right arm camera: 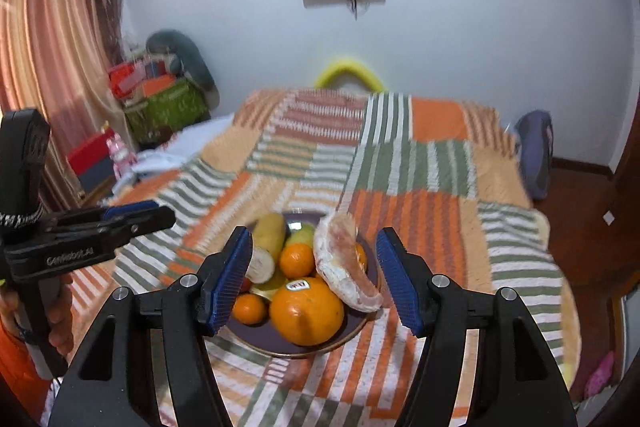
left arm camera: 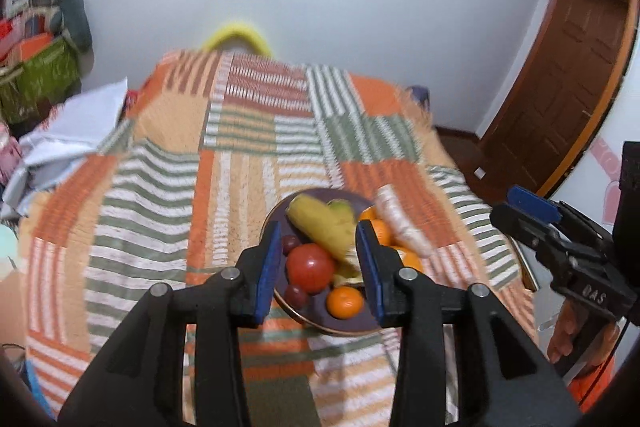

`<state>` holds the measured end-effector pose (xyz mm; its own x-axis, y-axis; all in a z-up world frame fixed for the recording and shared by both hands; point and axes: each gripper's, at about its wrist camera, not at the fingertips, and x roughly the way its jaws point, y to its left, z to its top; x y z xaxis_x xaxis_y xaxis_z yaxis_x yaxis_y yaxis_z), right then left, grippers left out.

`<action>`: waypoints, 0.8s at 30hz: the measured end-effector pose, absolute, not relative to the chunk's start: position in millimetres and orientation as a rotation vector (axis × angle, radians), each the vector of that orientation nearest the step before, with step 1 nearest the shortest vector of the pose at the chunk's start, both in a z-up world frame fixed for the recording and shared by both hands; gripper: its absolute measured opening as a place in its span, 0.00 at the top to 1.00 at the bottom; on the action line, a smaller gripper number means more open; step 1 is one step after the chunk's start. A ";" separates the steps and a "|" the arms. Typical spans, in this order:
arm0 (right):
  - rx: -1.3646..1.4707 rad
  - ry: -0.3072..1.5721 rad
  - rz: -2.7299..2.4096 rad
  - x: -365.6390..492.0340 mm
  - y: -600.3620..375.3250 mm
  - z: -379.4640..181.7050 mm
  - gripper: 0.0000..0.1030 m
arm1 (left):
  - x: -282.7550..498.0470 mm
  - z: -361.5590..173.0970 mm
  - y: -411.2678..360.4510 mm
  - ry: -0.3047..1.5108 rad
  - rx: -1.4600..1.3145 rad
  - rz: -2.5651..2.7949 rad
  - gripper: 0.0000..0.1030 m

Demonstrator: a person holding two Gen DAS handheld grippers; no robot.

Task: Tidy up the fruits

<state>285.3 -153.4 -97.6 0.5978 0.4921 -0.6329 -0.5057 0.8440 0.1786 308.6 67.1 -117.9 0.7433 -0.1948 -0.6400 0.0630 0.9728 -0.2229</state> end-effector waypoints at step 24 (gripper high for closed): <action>0.030 0.304 0.552 119.9 -195.0 18.6 0.16 | 81.2 18.8 23.5 0.245 -0.064 -0.104 0.33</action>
